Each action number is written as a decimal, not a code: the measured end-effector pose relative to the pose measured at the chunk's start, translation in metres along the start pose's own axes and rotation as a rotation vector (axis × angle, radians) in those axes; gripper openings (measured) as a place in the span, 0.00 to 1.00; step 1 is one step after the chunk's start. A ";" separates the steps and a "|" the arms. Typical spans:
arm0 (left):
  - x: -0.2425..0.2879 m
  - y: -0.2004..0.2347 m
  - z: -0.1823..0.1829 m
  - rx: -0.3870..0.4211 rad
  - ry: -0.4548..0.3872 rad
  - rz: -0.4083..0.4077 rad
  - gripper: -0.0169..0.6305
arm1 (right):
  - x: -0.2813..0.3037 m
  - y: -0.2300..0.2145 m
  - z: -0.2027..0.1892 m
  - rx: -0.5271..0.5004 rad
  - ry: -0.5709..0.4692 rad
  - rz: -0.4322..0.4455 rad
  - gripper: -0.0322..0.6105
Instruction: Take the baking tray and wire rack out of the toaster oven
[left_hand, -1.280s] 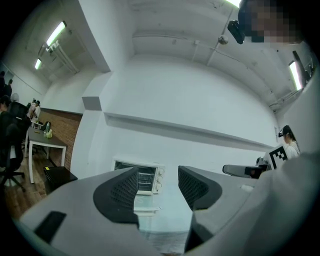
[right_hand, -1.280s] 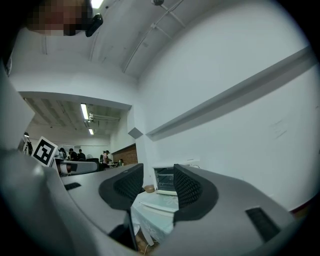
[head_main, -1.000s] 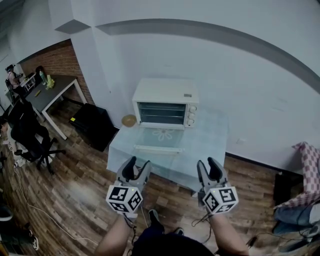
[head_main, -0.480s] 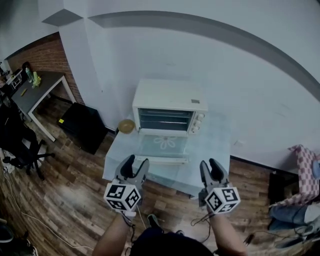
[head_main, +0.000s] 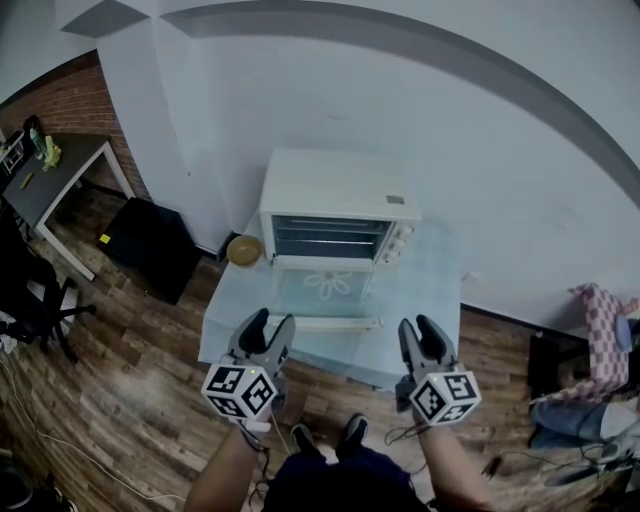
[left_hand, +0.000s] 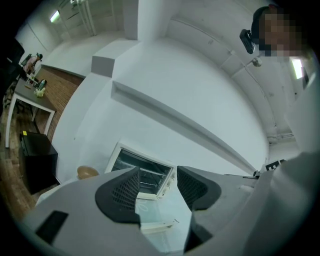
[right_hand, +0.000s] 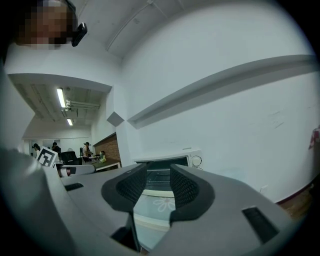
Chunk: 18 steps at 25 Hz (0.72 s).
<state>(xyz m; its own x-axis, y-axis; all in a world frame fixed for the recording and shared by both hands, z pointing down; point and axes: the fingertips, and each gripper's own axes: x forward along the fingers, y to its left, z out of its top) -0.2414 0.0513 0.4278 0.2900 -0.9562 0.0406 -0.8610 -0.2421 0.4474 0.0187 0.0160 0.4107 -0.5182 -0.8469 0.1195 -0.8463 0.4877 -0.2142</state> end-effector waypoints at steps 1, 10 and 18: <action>0.003 0.003 -0.001 -0.009 0.004 0.001 0.38 | 0.005 -0.001 -0.001 0.005 0.004 0.001 0.28; 0.031 0.022 0.002 -0.050 0.006 0.041 0.37 | 0.062 -0.017 -0.012 0.102 0.025 0.060 0.27; 0.082 0.035 0.018 -0.084 -0.016 0.117 0.35 | 0.126 -0.044 -0.003 0.187 0.036 0.151 0.25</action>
<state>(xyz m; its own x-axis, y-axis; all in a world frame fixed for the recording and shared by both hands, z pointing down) -0.2554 -0.0383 0.4313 0.1819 -0.9798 0.0829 -0.8506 -0.1145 0.5132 -0.0100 -0.1115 0.4379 -0.6440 -0.7576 0.1066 -0.7232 0.5573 -0.4080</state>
